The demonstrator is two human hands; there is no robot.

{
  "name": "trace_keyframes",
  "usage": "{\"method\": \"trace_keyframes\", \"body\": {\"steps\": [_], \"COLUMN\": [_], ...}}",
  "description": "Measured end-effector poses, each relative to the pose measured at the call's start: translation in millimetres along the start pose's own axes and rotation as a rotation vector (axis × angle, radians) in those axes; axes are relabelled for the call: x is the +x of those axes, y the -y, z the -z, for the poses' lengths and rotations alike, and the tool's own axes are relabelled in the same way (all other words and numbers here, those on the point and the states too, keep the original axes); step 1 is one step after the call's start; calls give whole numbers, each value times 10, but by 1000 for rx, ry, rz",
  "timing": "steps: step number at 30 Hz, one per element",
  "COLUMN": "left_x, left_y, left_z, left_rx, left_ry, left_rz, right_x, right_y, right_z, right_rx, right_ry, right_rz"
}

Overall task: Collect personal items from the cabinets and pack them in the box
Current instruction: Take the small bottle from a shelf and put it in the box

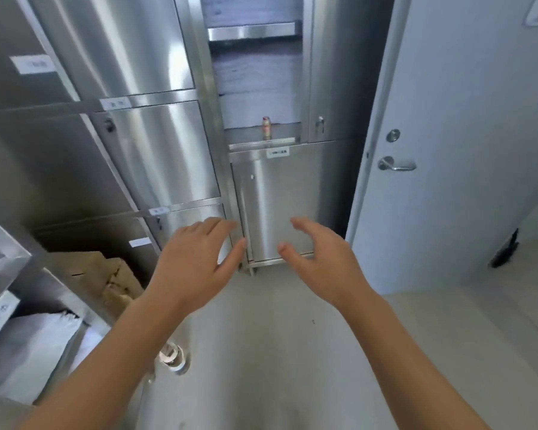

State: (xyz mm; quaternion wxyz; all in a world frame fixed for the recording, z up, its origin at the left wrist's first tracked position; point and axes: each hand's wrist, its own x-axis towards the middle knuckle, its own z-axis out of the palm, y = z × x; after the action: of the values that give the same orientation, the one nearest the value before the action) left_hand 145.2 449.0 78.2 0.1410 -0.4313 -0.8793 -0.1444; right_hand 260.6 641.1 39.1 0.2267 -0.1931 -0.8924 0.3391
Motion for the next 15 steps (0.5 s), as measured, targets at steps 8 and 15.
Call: {"method": "trace_keyframes", "body": {"steps": [8, 15], "left_x": [500, 1191], "left_y": [848, 1120], "left_z": [-100, -331], "left_rx": [-54, -133], "left_ry": [-70, -75], "left_rz": [65, 6], "right_x": [871, 1482], "right_y": [367, 255], "right_z": [-502, -482], "right_rx": [-31, -57], "right_ry": [24, -53], "right_rz": [77, 23]}}
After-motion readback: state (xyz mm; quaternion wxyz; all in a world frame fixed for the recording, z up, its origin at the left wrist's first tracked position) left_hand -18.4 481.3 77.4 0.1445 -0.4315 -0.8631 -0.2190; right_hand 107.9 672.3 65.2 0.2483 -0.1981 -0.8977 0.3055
